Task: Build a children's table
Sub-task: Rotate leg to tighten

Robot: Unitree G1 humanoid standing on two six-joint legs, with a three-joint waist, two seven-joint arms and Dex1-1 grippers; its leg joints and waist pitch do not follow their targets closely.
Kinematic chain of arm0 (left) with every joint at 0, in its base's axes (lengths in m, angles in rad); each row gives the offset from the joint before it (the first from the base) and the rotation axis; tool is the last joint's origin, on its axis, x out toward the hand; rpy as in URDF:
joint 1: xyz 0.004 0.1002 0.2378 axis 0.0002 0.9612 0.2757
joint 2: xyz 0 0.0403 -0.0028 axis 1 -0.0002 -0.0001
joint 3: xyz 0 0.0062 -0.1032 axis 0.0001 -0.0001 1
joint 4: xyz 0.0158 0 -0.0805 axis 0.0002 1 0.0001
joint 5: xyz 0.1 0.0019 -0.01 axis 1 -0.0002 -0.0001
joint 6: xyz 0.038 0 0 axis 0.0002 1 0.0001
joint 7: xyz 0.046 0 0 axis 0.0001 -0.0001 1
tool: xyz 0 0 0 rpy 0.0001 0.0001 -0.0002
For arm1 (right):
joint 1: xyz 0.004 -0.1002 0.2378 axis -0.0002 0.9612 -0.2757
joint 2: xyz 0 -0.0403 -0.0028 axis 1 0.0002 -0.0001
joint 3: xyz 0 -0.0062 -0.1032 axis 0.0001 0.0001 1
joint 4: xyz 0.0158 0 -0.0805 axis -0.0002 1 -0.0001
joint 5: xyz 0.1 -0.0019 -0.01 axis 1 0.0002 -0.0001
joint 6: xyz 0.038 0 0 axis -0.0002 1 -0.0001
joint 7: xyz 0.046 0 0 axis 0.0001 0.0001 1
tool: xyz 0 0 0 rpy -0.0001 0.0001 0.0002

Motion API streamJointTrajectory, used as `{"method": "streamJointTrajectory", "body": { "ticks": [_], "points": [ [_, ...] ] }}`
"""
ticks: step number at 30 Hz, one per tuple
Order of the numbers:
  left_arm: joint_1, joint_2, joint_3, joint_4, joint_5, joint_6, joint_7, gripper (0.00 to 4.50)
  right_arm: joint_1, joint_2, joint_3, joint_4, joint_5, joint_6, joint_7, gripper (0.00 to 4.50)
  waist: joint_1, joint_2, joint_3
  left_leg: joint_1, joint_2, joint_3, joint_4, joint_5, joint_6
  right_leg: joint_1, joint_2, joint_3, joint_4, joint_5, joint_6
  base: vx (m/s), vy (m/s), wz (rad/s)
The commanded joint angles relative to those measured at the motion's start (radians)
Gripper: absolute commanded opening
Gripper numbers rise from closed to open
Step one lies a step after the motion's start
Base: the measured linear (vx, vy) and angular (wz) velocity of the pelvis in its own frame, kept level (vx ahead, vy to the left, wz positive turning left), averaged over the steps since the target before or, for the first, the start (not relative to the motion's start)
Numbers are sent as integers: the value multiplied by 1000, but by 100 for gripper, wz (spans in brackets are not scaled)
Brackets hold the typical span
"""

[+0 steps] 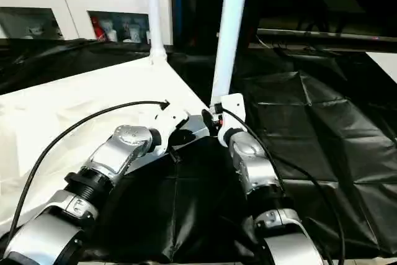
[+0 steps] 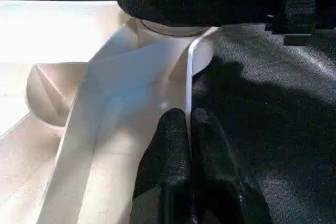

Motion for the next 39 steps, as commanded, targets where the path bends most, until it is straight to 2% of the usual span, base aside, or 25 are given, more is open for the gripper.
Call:
{"method": "streamJointTrajectory", "body": {
  "ticks": [1, 2, 4, 5, 6, 7, 8, 9, 10, 12, 15, 17, 18, 20, 21, 24, 27, 28, 29, 34, 39],
  "points": [
    [-1, 4, 35, 20, -11, -18, 32, 0, 10, 2, 7, 32, 4, -2, 13, 356, -2, -16, -57, 24, 57, -38, -86, -317, -3, 18, -65, 37, -95, -350, -165, 0, 0, 0],
    [4, 19, 25, 14, -12, -36, 12, 0, 9, -9, 18, 17, 3, -14, 39, 379, -1, -11, -60, 21, 58, -38, -85, -296, -1, 20, -65, 38, -92, -315, -169, 0, 0, 0],
    [8, 35, 17, 6, -11, -35, -12, 0, 10, -23, 24, -7, 4, -19, 65, 383, -2, -12, -59, 21, 57, -36, -85, -292, 5, 20, -62, 37, -91, -298, -175, 0, 0, 0],
    [11, 44, 13, 1, -10, -44, -27, 0, 16, -33, 29, -29, 11, -14, 99, 400, -3, -9, -59, 18, 58, -38, -86, -285, 6, 23, -63, 37, -88, -290, -178, 0, 0, 0],
    [15, 59, 7, -7, -7, -60, -52, 0, 25, -49, 37, -65, 22, -6, 157, 400, -3, -12, -59, 17, 56, -36, -86, -289, 13, 25, -61, 37, -91, -290, -175, 0, 0, 0],
    [16, 71, 4, -12, -6, -67, -70, 0, 34, -69, 46, -94, 24, 6, 205, 421, 1, -15, -61, 16, 58, -35, -82, -266, 26, 27, -63, 39, -88, -267, -174, 0, 0, 0],
    [16, 79, 3, -14, -6, -71, -82, 0, 39, -82, 52, -111, 24, 14, 234, 421, 0, -14, -61, 14, 57, -35, -83, -259, 31, 28, -63, 39, -87, -260, -176, 0, 0, 0],
    [18, 98, 0, -20, -9, -80, -115, 0, 60, -125, 69, -165, 30, 27, 306, 421, 0, -14, -61, 14, 57, -35, -83, -259, 31, 28, -63, 39, -87, -260, -176, 0, 0, 0],
    [21, 121, -9, -27, -15, -114, -164, 0, 82, -168, 82, -215, 42, 42, 382, 421, 4, -15, -61, 15, 58, -34, -80, -243, 44, 27, -61, 38, -87, -251, -177, 0, 0, 0],
    [26, 151, -22, -38, -24, -150, -233, 0, 113, -231, 103, -277, 58, 48, 497, 421, 7, -14, -63, 12, 58, -34, -78, -218, 56, 32, -60, 38, -82, -208, -187, 0, 0, 0],
    [34, 173, -31, -57, -39, -174, -298, 0, 128, -273, 117, -300, 64, 43, 567, 421, 6, -10, -66, 12, 61, -31, -74, -183, 73, 30, -60, 38, -71, -128, -228, 0, 0, 0],
    [65, 222, -58, -132, -80, -195, -452, 0, 141, -329, 127, -342, 80, 75, 659, 421, 6, -4, -69, 15, 63, -31, -71, -157, 80, 32, -59, 37, -62, -70, -258, 0, 0, 0],
    [71, 233, -65, -147, -85, -199, -480, 0, 143, -338, 130, -352, 84, 87, 677, 421, 5, -6, -69, 12, 64, -31, -71, -147, 86, 33, -58, 37, -60, -48, -266, 0, 0, 0],
    [84, 257, -82, -179, -96, -194, -541, 0, 140, -354, 148, -364, 83, 102, 716, 421, 6, 1, -69, 14, 64, -28, -69, -148, 94, 31, -56, 36, -56, -17, -286, 0, 0, 0],
    [84, 257, -82, -179, -96, -194, -541, 0, 140, -354, 148, -364, 83, 102, 716, 421, 6, 1, -69, 14, 64, -28, -69, -148, 94, 31, -56, 36, -56, -17, -286, 0, 0, 0],
    [92, 264, -89, -199, -112, -186, -586, 0, 141, -375, 184, -377, 85, 115, 796, 421, 12, -3, -64, 21, 67, -27, -73, -208, 65, 27, -58, 36, -65, -105, -286, 0, 0, 0],
    [92, 262, -88, -199, -113, -186, -590, 0, 136, -375, 202, -374, 82, 114, 828, 421, 23, -3, -61, 24, 69, -28, -78, -242, 34, 23, -60, 39, -69, -164, -264, 0, 0, 0],
    [96, 265, -89, -207, -111, -183, -589, 0, 126, -367, 205, -361, 73, 111, 830, 421, 25, -7, -62, 24, 69, -28, -78, -246, 31, 23, -61, 40, -70, -171, -260, 0, 0, 0],
    [97, 267, -90, -211, -112, -181, -590, 0, 124, -366, 205, -357, 70, 111, 831, 405, 27, -7, -62, 25, 68, -28, -78, -244, 27, 22, -63, 41, -70, -177, -255, 0, 0, 0],
    [104, 271, -85, -222, -112, -176, -595, 0, 111, -355, 198, -345, 79, 110, 839, 361, 27, -11, -65, 19, 66, -30, -76, -212, 32, 27, -63, 40, -66, -160, -244, 0, 0, 0],
    [104, 273, -84, -218, -108, -177, -597, 0, 113, -363, 209, -343, 71, 106, 857, 329, 27, -9, -65, 20, 66, -29, -75, -196, 43, 25, -61, 38, -64, -132, -252, 0, 0, 0]
  ]
}}
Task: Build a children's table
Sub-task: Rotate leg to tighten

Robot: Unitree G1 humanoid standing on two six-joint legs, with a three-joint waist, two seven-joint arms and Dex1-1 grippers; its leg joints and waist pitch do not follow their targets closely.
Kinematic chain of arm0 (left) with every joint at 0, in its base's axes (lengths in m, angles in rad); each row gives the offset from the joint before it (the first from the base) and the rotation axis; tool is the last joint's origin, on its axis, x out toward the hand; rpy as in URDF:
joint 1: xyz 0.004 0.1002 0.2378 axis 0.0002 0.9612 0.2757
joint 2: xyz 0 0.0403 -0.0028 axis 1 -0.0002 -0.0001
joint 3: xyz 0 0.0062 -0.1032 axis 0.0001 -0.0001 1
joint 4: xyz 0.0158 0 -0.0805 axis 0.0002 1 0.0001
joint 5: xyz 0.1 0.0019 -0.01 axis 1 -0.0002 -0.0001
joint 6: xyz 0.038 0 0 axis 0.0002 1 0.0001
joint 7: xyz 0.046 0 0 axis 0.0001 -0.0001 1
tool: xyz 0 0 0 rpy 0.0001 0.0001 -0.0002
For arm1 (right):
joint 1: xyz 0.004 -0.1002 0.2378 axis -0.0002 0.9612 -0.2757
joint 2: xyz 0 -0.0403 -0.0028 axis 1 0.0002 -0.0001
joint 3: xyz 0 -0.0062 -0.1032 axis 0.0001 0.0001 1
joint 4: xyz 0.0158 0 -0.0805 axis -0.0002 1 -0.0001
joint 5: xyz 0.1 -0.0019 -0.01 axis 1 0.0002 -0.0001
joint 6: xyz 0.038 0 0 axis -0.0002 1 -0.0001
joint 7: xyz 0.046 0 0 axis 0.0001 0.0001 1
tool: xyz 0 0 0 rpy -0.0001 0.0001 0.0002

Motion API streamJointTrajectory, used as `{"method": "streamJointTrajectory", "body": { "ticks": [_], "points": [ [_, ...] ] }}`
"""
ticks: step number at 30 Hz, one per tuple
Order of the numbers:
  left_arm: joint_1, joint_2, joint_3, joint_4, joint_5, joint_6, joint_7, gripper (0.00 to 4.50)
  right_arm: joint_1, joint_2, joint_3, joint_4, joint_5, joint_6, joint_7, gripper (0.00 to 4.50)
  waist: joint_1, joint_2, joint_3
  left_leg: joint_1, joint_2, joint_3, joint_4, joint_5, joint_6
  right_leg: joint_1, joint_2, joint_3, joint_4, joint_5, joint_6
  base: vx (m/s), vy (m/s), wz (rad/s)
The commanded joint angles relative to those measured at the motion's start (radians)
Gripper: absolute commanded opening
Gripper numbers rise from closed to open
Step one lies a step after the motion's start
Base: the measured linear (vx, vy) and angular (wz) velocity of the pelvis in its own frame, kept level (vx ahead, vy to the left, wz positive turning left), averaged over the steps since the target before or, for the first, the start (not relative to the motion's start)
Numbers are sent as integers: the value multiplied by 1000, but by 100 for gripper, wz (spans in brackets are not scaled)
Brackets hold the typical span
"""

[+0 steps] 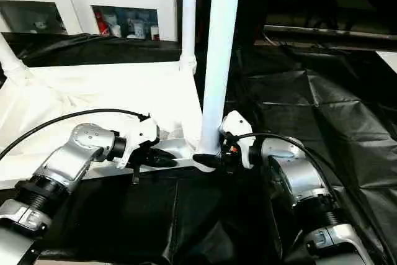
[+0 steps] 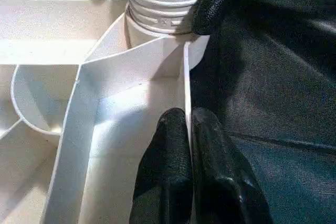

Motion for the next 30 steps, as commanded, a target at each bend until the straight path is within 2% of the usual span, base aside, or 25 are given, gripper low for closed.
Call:
{"method": "streamJointTrajectory", "body": {
  "ticks": [1, 6, 9, 11, 12, 13, 14, 15, 16, 17, 19, 21, 22, 23, 26, 28, 30],
  "points": [
    [-3, -8, -7, -35, -23, -11, -31, 0, -26, -8, 9, 8, -8, 1, 5, 318, -3, -8, -68, 32, 63, -29, -71, -191, 45, 39, -61, 39, -65, -131, -256, 0, 0, 0],
    [-4, -9, -6, -30, -22, -9, -24, 0, -26, -3, 1, 17, -11, 1, -5, 282, -4, -6, -68, 32, 63, -29, -70, -189, 46, 40, -61, 39, -65, -125, -260, 0, 0, 0],
    [-21, -31, 8, 15, 1, 6, 51, 0, -35, 26, -30, 62, -22, 7, -88, 276, -8, -6, -68, 32, 62, -29, -70, -199, 35, 39, -60, 38, -65, -138, -263, 0, 0, 0],
    [-46, -68, 30, 68, 16, 15, 144, 0, -52, 75, -78, 128, -27, 7, -224, 275, -12, -6, -67, 33, 60, -29, -71, -210, 22, 37, -61, 40, -69, -164, -256, 0, 0, 0],
    [-46, -68, 30, 68, 16, 15, 144, 0, -52, 75, -78, 128, -27, 7, -224, 275, -12, -6, -67, 33, 60, -29, -71, -210, 22, 37, -61, 40, -69, -164, -256, 0, 0, 0],
    [-65, -100, 47, 103, 22, 32, 215, 0, -61, 121, -124, 167, -2, 37, -315, 275, -11, -7, -69, 34, 59, -32, -71, -217, 12, 40, -63, 39, -71, -186, -247, 0, 0, 0],
    [-82, -128, 61, 129, 26, 51, 275, 0, -66, 156, -151, 197, 5, 47, -393, 275, -17, -3, -66, 34, 59, -29, -73, -226, 7, 33, -60, 41, -73, -189, -247, 0, 0, 0],
    [-100, -163, 77, 157, 27, 78, 343, 0, -71, 198, -176, 226, 8, 52, -485, 274, -17, 2, -66, 36, 59, -32, -74, -234, -2, 33, -61, 40, -74, -199, -248, 0, 0, 0],
    [-100, -163, 77, 157, 27, 78, 343, 0, -71, 198, -176, 226, 8, 52, -485, 274, -21, -2, -69, 36, 58, -33, -75, -232, -15, 36, -61, 38, -73, -195, -247, 0, 0, 0],
    [-132, -222, 108, 203, 31, 117, 475, 0, -82, 263, -206, 277, -13, 43, -675, 274, -25, 0, -68, 36, 58, -31, -75, -230, -18, 34, -60, 39, -73, -181, -246, 0, 0, 0],
    [-140, -237, 116, 213, 32, 126, 509, 0, -85, 278, -213, 291, -17, 41, -719, 274, -31, -3, -70, 35, 54, -33, -75, -229, -25, 39, -58, 37, -73, -175, -244, 0, 0, 0],
    [-143, -243, 120, 218, 32, 130, 523, 0, -87, 285, -216, 298, -18, 40, -738, 274, -29, -3, -70, 31, 53, -31, -71, -210, 3, 44, -60, 38, -74, -142, -241, 0, 0, 0],
    [-153, -270, 124, 234, 40, 132, 578, 0, -105, 315, -218, 335, -40, 17, -829, 274, -29, -3, -71, 30, 54, -30, -71, -195, 16, 43, -60, 39, -73, -129, -240, 0, 0, 0],
    [-153, -270, 124, 234, 40, 132, 578, 0, -105, 315, -218, 335, -40, 17, -829, 274, -30, -3, -71, 30, 53, -30, -70, -192, 17, 41, -60, 38, -74, -131, -241, 0, 0, 0],
    [-149, -285, 105, 235, 64, 100, 588, 0, -136, 350, -210, 371, -64, -21, -872, 274, -31, -4, -68, 31, 54, -31, -74, -226, 17, 39, -62, 37, -84, -216, -222, 0, 0, 0],
    [-137, -271, 95, 216, 70, 89, 556, 0, -145, 355, -212, 371, -66, -53, -835, 330, -31, -3, -68, 31, 55, -33, -76, -237, 15, 40, -61, 37, -84, -223, -211, 0, 0, 0],
    [-135, -268, 92, 214, 71, 84, 551, 0, -148, 357, -212, 373, -69, -64, -832, 349, -32, -3, -68, 30, 55, -33, -76, -236, 16, 39, -60, 37, -82, -203, -216, 0, 0, 0]
  ]
}}
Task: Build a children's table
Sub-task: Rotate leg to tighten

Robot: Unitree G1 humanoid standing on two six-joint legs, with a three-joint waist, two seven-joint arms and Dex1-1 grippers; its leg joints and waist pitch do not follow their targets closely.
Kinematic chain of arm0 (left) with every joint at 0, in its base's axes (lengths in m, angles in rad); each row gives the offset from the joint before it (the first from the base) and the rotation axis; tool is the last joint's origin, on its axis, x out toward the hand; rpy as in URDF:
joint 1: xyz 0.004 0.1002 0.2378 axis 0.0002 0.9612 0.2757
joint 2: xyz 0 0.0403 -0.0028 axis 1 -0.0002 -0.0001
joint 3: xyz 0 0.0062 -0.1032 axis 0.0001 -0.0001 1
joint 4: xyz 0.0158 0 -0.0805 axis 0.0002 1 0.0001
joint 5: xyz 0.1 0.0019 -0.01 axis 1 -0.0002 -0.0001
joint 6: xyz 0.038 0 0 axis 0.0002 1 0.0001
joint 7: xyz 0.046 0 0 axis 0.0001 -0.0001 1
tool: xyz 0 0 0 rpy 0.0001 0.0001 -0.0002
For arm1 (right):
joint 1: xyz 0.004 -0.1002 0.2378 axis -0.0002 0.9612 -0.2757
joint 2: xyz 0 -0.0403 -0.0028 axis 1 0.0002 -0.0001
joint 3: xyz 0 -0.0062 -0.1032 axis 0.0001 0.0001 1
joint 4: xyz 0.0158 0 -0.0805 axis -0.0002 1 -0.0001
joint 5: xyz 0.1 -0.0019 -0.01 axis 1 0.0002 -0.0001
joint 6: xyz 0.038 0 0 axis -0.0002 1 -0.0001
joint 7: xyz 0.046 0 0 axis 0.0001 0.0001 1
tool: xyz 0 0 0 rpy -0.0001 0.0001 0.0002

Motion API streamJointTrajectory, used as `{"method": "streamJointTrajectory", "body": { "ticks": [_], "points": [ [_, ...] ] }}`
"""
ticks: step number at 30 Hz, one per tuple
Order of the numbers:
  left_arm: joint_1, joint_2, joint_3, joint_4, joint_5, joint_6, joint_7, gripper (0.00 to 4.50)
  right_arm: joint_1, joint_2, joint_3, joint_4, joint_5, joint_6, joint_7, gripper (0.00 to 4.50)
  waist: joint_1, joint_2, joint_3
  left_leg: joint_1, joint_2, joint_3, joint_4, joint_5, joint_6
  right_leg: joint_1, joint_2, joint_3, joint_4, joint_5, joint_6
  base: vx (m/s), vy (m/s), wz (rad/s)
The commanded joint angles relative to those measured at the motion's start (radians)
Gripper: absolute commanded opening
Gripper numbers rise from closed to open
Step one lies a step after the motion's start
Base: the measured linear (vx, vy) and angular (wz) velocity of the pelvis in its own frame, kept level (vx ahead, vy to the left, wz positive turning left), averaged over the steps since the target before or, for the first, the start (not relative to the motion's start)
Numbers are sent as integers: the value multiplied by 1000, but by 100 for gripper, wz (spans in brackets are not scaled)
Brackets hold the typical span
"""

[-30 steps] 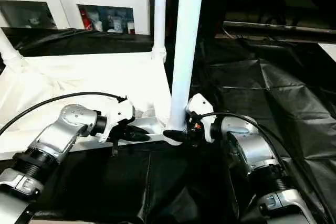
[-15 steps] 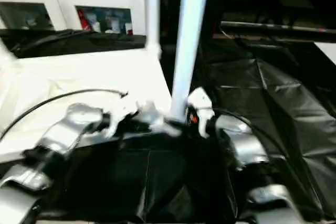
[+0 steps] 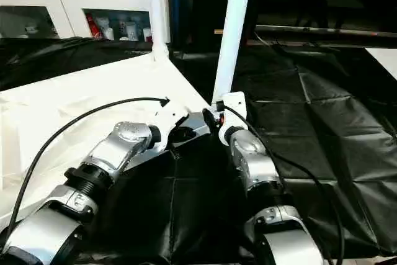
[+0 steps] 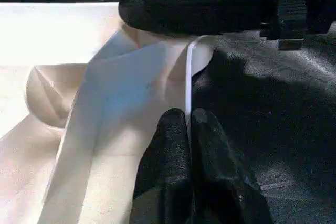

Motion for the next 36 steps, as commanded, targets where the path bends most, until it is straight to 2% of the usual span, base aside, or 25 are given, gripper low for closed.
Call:
{"method": "streamJointTrajectory", "body": {
  "ticks": [1, 3, 7, 13, 14, 15, 16, 18, 21, 22, 24, 25, 27, 32, 33, 35, 36],
  "points": [
    [14, 20, 9, -31, -13, -52, -23, 0, -2, -11, 10, 12, -8, -17, 53, 363, -1, -8, -66, 25, 55, -33, -76, -234, 19, 36, -61, 36, -79, -200, -216, 0, 0, 0],
    [19, 32, 4, -42, -16, -64, -46, 0, -3, -27, 17, -5, -5, -16, 87, 378, -1, -11, -67, 21, 56, -33, -76, -218, 30, 40, -61, 36, -76, -179, -219, 0, 0, 0],
    [26, 61, -4, -59, -22, -66, -88, 0, 6, -81, 49, -57, 5, -5, 210, 401, 1, -14, -67, 22, 56, -29, -71, -182, 55, 40, -60, 37, -73, -147, -230, 0, 0, 0],
    [33, 92, -11, -62, -24, -90, -144, 0, 34, -145, 76, -121, 24, -2, 348, 401, 5, -11, -68, 23, 59, -29, -69, -174, 69, 41, -60, 36, -69, -114, -246, 0, 0, 0],
    [42, 108, -17, -72, -33, -117, -194, 0, 46, -173, 86, -147, 31, -3, 407, 401, 3, -13, -67, 22, 58, -29, -69, -171, 69, 40, -59, 36, -67, -110, -249, 0, 0, 0],
    [64, 140, -31, -112, -62, -146, -305, 0, 72, -224, 106, -199, 52, 2, 532, 401, 5, -14, -68, 22, 57, -30, -69, -176, 74, 43, -60, 35, -70, -115, -247, 0, 0, 0],
    [82, 166, -44, -149, -82, -153, -386, 0, 89, -259, 120, -240, 68, 20, 617, 401, 8, -15, -66, 20, 61, -30, -68, -163, 92, 45, -61, 37, -66, -91, -250, 0, 0, 0],
    [95, 186, -55, -175, -95, -158, -441, 0, 102, -285, 134, -271, 80, 34, 683, 401, 12, -13, -67, 23, 63, -29, -66, -163, 98, 42, -59, 37, -64, -84, -257, 0, 0, 0],
    [109, 212, -62, -215, -119, -139, -512, 0, 123, -334, 171, -315, 85, 44, 781, 401, 17, -11, -64, 28, 67, -26, -70, -194, 82, 35, -57, 35, -66, -139, -262, 0, 0, 0],
    [114, 217, -63, -229, -128, -131, -531, 0, 126, -343, 178, -320, 82, 43, 799, 401, 22, -10, -62, 30, 69, -27, -74, -219, 58, 32, -61, 37, -68, -177, -258, 0, 0, 0],
    [119, 224, -65, -243, -136, -122, -549, 0, 127, -349, 186, -321, 75, 40, 811, 401, 24, -10, -61, 31, 69, -27, -74, -228, 52, 32, -62, 38, -70, -188, -256, 0, 0, 0],
    [124, 230, -64, -253, -140, -122, -558, 0, 127, -356, 199, -319, 61, 29, 821, 401, 25, -10, -61, 32, 67, -27, -75, -242, 38, 30, -62, 40, -73, -207, -248, 0, 0, 0],
    [129, 236, -66, -259, -140, -124, -567, 0, 131, -362, 208, -327, 61, 32, 840, 401, 25, -11, -60, 29, 65, -28, -76, -244, 32, 31, -63, 40, -74, -218, -239, 0, 0, 0],
    [127, 241, -61, -248, -133, -134, -572, 0, 142, -373, 220, -348, 60, 41, 869, 401, 25, -13, -64, 28, 64, -28, -73, -210, 40, 33, -60, 39, -69, -173, -240, 0, 0, 0],
    [127, 241, -61, -248, -133, -134, -572, 0, 142, -373, 220, -348, 60, 41, 869, 368, 26, -14, -65, 27, 63, -28, -72, -197, 46, 35, -61, 39, -66, -155, -244, 0, 0, 0],
    [127, 240, -55, -249, -130, -133, -570, 0, 141, -376, 218, -347, 59, 44, 874, 368, 27, -15, -66, 25, 63, -27, -69, -179, 59, 36, -61, 38, -63, -134, -250, 0, 0, 0],
    [127, 240, -55, -249, -130, -133, -570, 0, 141, -376, 218, -347, 59, 44, 874, 354, 27, -15, -66, 25, 63, -27, -69, -179, 59, 36, -61, 38, -63, -134, -250, 0, 0, 0]
  ]
}}
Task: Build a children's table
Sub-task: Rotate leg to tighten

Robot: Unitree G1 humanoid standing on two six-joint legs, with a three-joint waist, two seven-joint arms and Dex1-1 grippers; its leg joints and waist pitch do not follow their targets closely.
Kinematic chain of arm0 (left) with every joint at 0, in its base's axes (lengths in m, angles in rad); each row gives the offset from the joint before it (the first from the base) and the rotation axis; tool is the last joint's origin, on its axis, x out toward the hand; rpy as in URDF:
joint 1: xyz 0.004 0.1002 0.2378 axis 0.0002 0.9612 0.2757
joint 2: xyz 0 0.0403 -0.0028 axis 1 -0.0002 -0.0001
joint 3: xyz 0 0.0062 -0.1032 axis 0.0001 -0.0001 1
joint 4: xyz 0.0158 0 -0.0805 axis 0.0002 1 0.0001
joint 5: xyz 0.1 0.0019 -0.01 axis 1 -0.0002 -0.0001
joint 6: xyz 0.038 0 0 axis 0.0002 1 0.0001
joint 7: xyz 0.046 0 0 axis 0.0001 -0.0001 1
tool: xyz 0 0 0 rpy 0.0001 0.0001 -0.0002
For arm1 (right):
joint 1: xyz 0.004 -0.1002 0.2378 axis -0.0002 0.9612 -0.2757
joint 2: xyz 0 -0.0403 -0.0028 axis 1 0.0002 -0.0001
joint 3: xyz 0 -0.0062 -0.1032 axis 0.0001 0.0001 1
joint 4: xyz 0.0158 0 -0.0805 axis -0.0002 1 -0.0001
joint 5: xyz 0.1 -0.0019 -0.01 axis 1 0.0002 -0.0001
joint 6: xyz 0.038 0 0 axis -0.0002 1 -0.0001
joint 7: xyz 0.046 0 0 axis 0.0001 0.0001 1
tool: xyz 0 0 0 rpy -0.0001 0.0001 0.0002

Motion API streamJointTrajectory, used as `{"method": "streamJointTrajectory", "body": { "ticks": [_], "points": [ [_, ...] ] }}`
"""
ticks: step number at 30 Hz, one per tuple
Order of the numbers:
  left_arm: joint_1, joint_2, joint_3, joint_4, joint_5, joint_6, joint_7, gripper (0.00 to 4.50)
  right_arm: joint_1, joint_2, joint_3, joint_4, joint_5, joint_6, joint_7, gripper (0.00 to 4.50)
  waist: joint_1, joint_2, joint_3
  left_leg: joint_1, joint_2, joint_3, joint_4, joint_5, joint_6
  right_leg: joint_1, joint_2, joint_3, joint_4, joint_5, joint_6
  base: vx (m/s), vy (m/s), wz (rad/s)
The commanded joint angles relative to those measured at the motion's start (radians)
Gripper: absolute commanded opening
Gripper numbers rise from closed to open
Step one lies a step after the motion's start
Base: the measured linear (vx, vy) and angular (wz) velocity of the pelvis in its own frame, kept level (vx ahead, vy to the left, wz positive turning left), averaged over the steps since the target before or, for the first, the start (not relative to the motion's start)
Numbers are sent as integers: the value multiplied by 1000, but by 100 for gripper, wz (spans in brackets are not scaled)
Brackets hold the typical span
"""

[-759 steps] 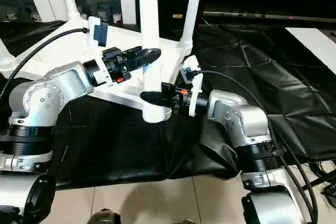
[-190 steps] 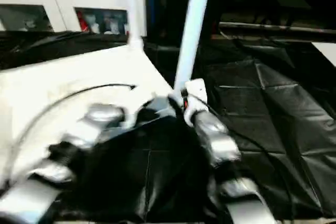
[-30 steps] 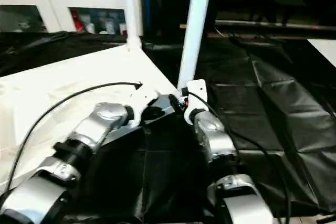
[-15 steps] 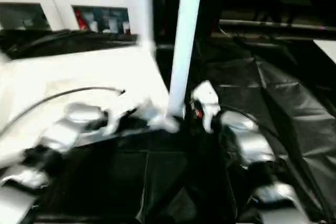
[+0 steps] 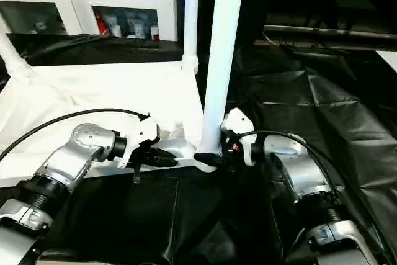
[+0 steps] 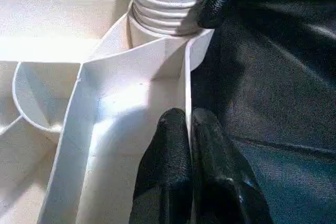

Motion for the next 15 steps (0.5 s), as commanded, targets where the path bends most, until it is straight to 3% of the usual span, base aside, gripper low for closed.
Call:
{"method": "streamJointTrajectory", "body": {
  "ticks": [1, 7, 15],
  "points": [
    [-9, -11, 8, -34, -44, -19, -27, 0, 4, -11, 4, -14, -4, 7, 7, 338, -3, -14, -67, 29, 62, -28, -69, -176, 62, 40, -61, 39, -65, -133, -253, 0, 0, 0],
    [-8, -10, 11, -34, -42, -18, -25, 0, 1, -8, 7, -8, -4, 11, 10, 281, -4, -13, -67, 31, 63, -29, -70, -193, 54, 39, -61, 39, -68, -168, -248, 0, 0, 0],
    [-11, -16, 20, -16, -32, -14, 6, 0, 4, 12, -2, 19, -13, 22, -16, 269, -4, -14, -68, 30, 62, -28, -68, -174, 63, 40, -60, 38, -65, -142, -254, 0, 0, 0]
  ]
}}
